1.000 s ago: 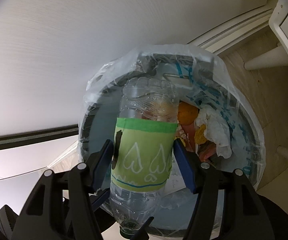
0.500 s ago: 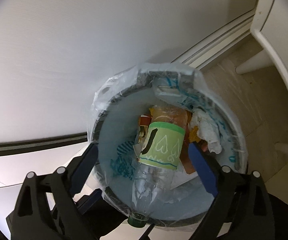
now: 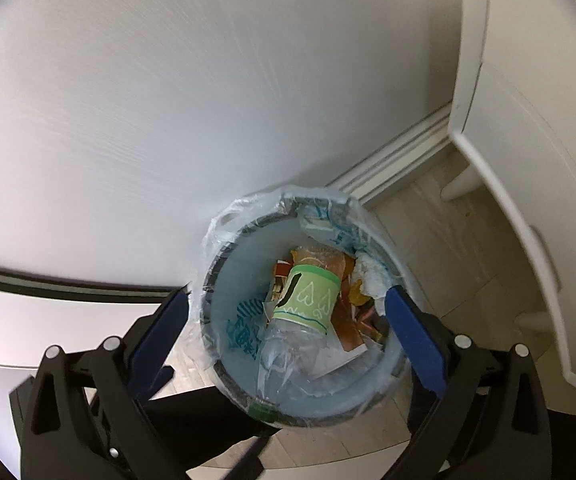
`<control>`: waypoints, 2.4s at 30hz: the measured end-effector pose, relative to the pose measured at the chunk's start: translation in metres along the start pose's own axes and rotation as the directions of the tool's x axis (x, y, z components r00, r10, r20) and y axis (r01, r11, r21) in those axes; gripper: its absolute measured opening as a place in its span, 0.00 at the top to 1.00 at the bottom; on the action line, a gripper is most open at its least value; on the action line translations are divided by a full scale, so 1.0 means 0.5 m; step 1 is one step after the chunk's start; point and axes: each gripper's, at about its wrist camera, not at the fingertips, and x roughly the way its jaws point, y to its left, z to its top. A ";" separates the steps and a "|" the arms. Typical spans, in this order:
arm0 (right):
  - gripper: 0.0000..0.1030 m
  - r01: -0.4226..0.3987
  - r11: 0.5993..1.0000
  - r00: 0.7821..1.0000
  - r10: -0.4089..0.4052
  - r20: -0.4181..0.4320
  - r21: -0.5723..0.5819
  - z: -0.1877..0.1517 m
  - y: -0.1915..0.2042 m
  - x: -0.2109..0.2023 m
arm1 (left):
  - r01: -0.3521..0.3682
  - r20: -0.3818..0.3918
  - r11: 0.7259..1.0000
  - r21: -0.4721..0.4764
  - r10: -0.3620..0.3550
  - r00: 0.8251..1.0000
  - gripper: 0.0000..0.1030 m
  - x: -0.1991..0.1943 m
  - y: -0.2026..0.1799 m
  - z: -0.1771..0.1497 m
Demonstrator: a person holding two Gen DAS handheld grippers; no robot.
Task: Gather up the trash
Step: 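Open the left tool to drop the bottle into the bin, then move the left tool back toward the printed snack wrapper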
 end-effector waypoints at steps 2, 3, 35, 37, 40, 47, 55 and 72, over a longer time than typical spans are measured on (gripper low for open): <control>0.07 0.004 1.000 0.999 -0.003 0.048 -0.023 -0.004 0.008 -0.045 | 0.006 0.022 1.000 -0.002 -0.006 1.000 0.07 -0.021 -0.002 0.002; 0.07 0.006 1.000 0.997 -0.004 0.071 -0.030 -0.006 0.013 -0.064 | 0.004 0.042 1.000 0.002 -0.004 0.999 0.07 -0.037 -0.004 0.002; 0.07 0.119 0.969 0.822 -0.219 0.525 0.218 -0.055 -0.233 -0.578 | 0.070 0.316 0.950 0.303 -0.170 0.933 0.07 -0.309 -0.289 0.187; 0.07 0.128 0.965 0.809 -0.236 0.539 0.229 -0.060 -0.251 -0.599 | 0.074 0.323 0.943 0.324 -0.184 0.928 0.07 -0.322 -0.315 0.199; 0.07 0.138 0.959 0.788 -0.259 0.558 0.249 -0.069 -0.286 -0.629 | 0.093 0.325 0.933 0.348 -0.213 0.921 0.07 -0.335 -0.352 0.215; 0.07 0.145 0.940 0.742 -0.310 0.594 0.310 -0.100 -0.386 -0.696 | 0.082 0.330 0.897 0.434 -0.243 0.912 0.06 -0.343 -0.451 0.227; 0.07 0.157 0.919 0.697 -0.363 0.619 0.362 -0.131 -0.478 -0.740 | 0.147 0.300 0.858 0.493 -0.326 0.897 0.06 -0.340 -0.541 0.246; 0.07 0.026 0.923 0.758 -0.269 0.595 0.384 -0.097 -0.596 -0.733 | 0.261 0.203 0.814 0.519 -0.414 0.887 0.06 -0.290 -0.616 0.341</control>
